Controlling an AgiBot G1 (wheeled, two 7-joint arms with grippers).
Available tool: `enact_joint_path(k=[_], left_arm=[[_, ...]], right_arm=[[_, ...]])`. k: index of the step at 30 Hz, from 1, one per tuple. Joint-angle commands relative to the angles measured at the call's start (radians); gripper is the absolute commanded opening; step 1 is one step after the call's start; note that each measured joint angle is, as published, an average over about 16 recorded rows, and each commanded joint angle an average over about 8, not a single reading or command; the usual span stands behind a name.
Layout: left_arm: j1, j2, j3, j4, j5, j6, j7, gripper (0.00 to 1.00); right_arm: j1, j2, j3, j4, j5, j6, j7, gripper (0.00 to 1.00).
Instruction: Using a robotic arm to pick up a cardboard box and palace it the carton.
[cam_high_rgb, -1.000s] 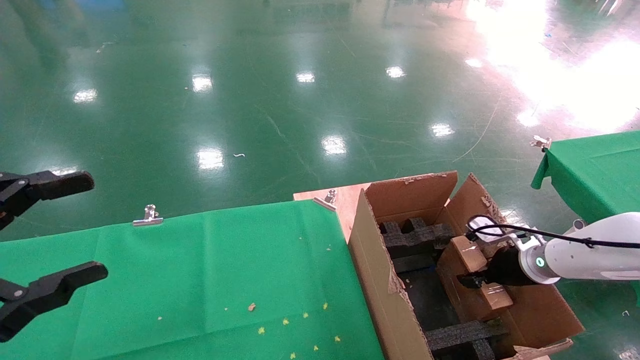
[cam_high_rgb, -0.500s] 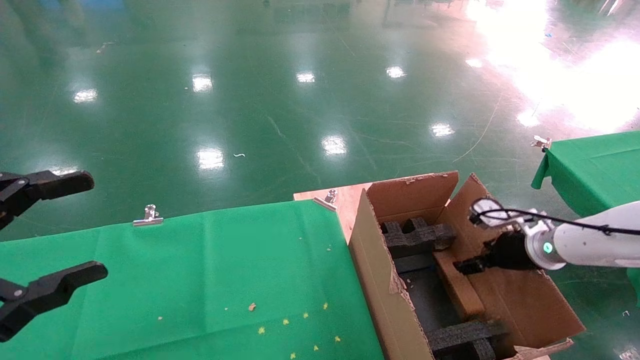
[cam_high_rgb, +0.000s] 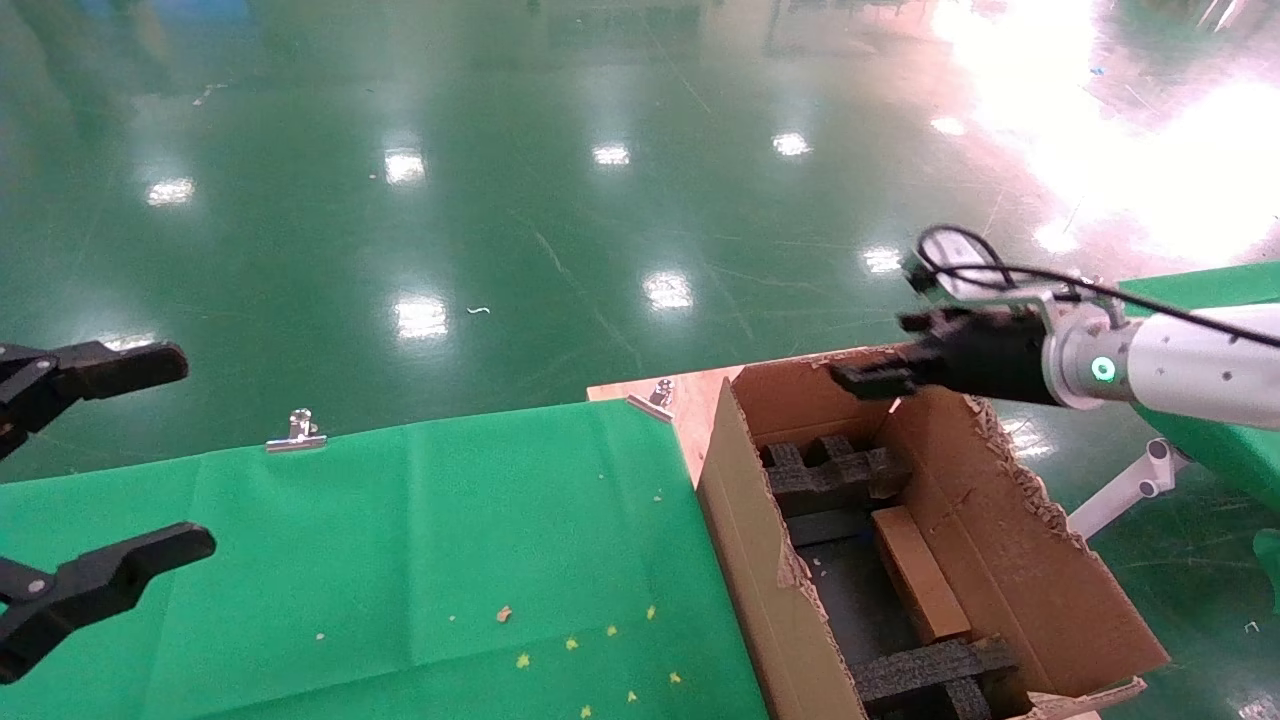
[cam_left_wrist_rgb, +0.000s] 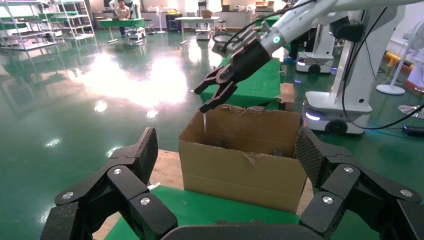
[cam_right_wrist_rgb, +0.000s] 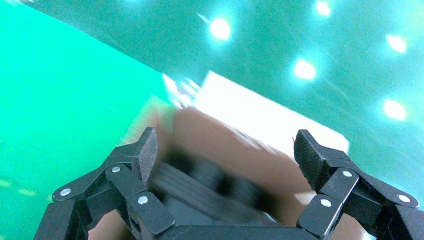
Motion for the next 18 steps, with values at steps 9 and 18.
enact_joint_path(k=[9, 18], left_arm=[[0.000, 0.000, 0.000, 0.000, 0.000, 0.000, 0.000, 1.00], [0.000, 0.000, 0.000, 0.000, 0.000, 0.000, 0.000, 1.00]], right_arm=[[-0.001, 0.044, 0.071, 0.106, 0.164, -0.053, -0.060, 1.00], [-0.025, 0.031, 0.100, 0.091, 0.149, -0.072, -0.070, 1.00]])
